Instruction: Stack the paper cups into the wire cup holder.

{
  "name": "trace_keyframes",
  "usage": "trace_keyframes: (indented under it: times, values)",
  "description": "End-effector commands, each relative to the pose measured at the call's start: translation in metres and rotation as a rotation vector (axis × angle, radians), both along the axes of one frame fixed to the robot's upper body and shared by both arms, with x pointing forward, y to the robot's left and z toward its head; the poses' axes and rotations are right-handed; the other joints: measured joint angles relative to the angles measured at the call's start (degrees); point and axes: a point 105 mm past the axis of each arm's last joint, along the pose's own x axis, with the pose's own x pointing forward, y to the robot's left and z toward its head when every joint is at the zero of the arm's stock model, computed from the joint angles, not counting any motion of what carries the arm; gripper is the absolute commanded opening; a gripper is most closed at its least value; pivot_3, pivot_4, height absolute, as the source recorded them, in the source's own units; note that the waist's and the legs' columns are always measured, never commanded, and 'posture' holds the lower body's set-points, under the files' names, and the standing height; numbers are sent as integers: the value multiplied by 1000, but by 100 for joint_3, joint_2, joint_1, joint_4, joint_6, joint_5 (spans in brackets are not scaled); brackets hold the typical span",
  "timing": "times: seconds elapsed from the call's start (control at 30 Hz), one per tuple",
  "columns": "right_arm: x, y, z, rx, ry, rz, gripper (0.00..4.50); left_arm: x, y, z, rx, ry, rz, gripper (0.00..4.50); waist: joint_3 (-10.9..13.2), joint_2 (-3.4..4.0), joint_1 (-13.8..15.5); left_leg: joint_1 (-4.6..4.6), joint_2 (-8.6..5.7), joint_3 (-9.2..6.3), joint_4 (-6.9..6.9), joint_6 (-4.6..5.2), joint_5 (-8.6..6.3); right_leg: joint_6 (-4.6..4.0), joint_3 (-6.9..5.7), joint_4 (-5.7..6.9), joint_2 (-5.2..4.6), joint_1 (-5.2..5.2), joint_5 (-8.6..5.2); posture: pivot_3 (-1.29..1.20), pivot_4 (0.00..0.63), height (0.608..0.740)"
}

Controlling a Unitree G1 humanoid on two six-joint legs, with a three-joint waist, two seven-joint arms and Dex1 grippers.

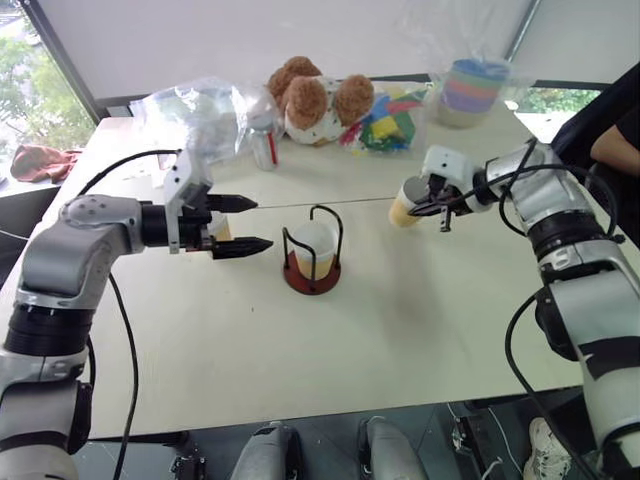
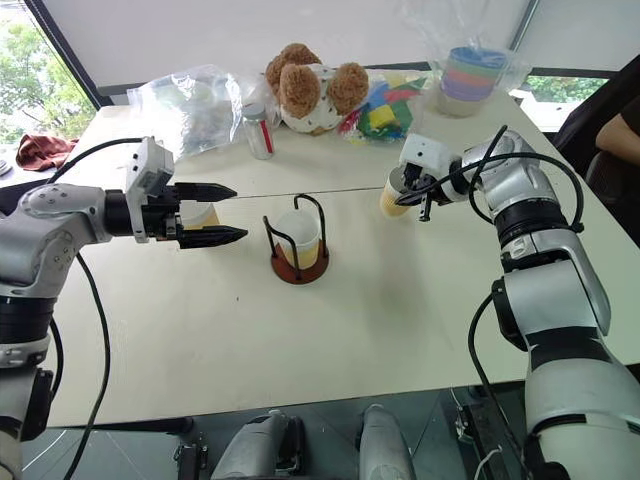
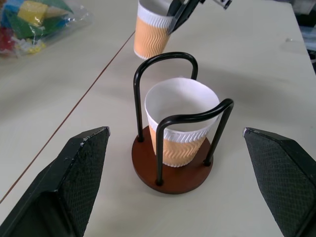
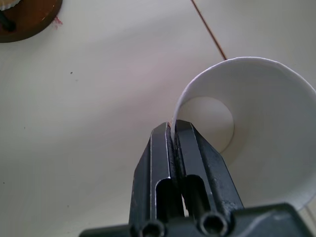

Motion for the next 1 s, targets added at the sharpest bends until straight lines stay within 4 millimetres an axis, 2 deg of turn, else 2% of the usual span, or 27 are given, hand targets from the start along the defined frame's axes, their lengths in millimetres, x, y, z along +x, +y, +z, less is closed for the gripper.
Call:
trace_keyframes:
  times: [0.03,0.13,0.3,0.47,0.67,1.0]
  values:
    - [-26,39,81,50,-136,228,25,-7,9,14,7,-40,1,4500,1,1,-16,0,1,0,-2,0,0,0,0,1,1,-2,0,0,150,740]
    - [-56,72,100,95,-106,403,25,-7,13,12,42,-44,14,4500,-1,-2,-1,1,5,-8,-5,-2,0,0,-4,7,5,-3,0,0,150,740]
    - [-77,97,94,99,-73,508,25,-5,11,5,27,-40,22,4500,-7,-12,103,2,-2,-15,8,-1,-1,0,-6,7,-2,12,0,0,150,740]
    - [-91,108,85,98,-24,570,25,-5,13,-1,25,-37,29,4500,-5,-14,183,-1,-5,-15,14,-1,-1,0,-6,7,-5,11,0,0,150,740]
    - [-97,109,77,77,24,598,25,-6,14,-6,17,-36,30,4500,-5,-15,165,-2,-5,-15,11,-1,-1,0,-7,7,-3,8,0,0,150,740]
    - [-91,110,54,14,60,598,25,-4,12,-8,8,-36,27,4500,-5,-15,161,-2,-4,-12,11,0,-1,0,-7,6,-2,7,0,0,150,740]
